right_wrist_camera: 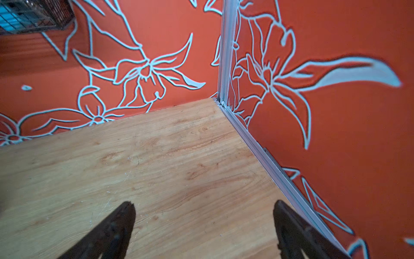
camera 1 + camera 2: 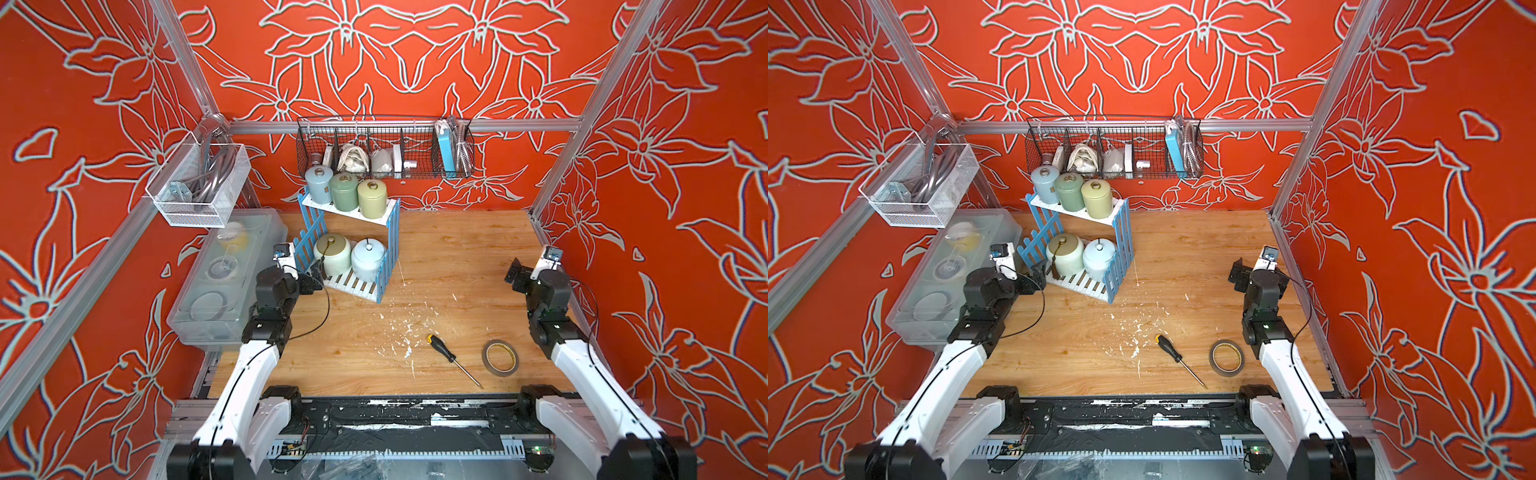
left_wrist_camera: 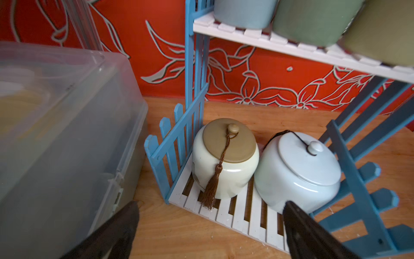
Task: Remove the tea canisters from the shelf
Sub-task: Move the shelf to the center of the board.
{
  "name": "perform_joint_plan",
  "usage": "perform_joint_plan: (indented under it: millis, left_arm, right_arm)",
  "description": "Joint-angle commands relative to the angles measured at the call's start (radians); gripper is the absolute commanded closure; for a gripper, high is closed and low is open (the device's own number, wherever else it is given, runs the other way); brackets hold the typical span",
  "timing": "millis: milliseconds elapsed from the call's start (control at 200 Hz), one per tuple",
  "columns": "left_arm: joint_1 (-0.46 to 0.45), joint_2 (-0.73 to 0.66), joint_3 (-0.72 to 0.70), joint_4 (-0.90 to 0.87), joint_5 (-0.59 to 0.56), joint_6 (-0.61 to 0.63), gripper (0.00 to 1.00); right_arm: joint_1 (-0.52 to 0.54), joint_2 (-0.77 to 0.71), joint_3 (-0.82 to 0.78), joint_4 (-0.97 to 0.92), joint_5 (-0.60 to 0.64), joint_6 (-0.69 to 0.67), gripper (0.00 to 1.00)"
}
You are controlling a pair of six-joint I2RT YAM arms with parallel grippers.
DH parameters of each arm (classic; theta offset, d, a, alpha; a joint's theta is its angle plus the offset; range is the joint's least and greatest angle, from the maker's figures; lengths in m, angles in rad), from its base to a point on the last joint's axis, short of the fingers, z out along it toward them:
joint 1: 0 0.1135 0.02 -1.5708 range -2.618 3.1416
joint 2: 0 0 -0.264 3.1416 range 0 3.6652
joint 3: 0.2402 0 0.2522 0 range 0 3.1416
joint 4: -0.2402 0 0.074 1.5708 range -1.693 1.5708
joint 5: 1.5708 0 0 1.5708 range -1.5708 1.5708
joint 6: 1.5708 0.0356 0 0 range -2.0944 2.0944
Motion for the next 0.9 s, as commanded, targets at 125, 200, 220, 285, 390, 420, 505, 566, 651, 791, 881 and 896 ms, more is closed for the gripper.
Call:
perform_joint_plan:
  millis: [125,200,220,285,390,420,505,566,651,791,881,896]
  left_arm:
    - [0.006,-0.114,0.045,-0.247,-0.033,-0.033,0.01]
    - [0.024,-0.107,0.111,-0.331,-0.035,-0.053,0.01]
    - [0.029,-0.102,0.128,-0.354,-0.038,-0.066,0.01]
    - [0.037,-0.101,0.147,-0.401,-0.028,-0.079,0.01]
    - [0.053,-0.115,0.070,-0.338,0.025,-0.085,0.01]
    - [0.062,-0.111,0.055,-0.311,0.050,-0.078,0.01]
    - [0.073,-0.098,0.072,-0.306,0.043,-0.072,0.01]
    - [0.073,-0.095,0.064,-0.304,0.026,-0.065,0.01]
    - [0.071,-0.097,0.045,-0.283,0.030,-0.040,0.01]
    - [0.075,-0.092,0.049,-0.288,-0.009,-0.023,0.01]
    - [0.070,-0.101,0.035,-0.273,-0.018,-0.003,0.01]
    - [0.070,-0.103,0.031,-0.269,-0.016,-0.001,0.01]
  right_arm:
    - [0.001,-0.160,0.035,-0.235,-0.226,0.142,0.01]
    - [0.002,-0.162,0.058,-0.268,-0.291,0.161,0.01]
    - [0.003,-0.160,0.064,-0.280,-0.306,0.167,0.01]
    - [0.007,-0.140,0.082,-0.303,-0.348,0.193,0.01]
    - [0.041,-0.085,0.106,-0.321,-0.373,0.213,0.01]
    - [0.062,-0.069,0.111,-0.315,-0.367,0.213,0.01]
    - [0.150,-0.030,0.123,-0.293,-0.306,0.212,0.01]
    - [0.232,-0.002,0.135,-0.277,-0.251,0.212,0.01]
    - [0.337,0.050,0.143,-0.228,-0.191,0.211,0.01]
    - [0.452,0.168,0.196,-0.173,-0.167,0.230,0.01]
    - [0.526,0.231,0.244,-0.152,-0.153,0.194,0.01]
    - [0.541,0.243,0.250,-0.146,-0.147,0.185,0.01]
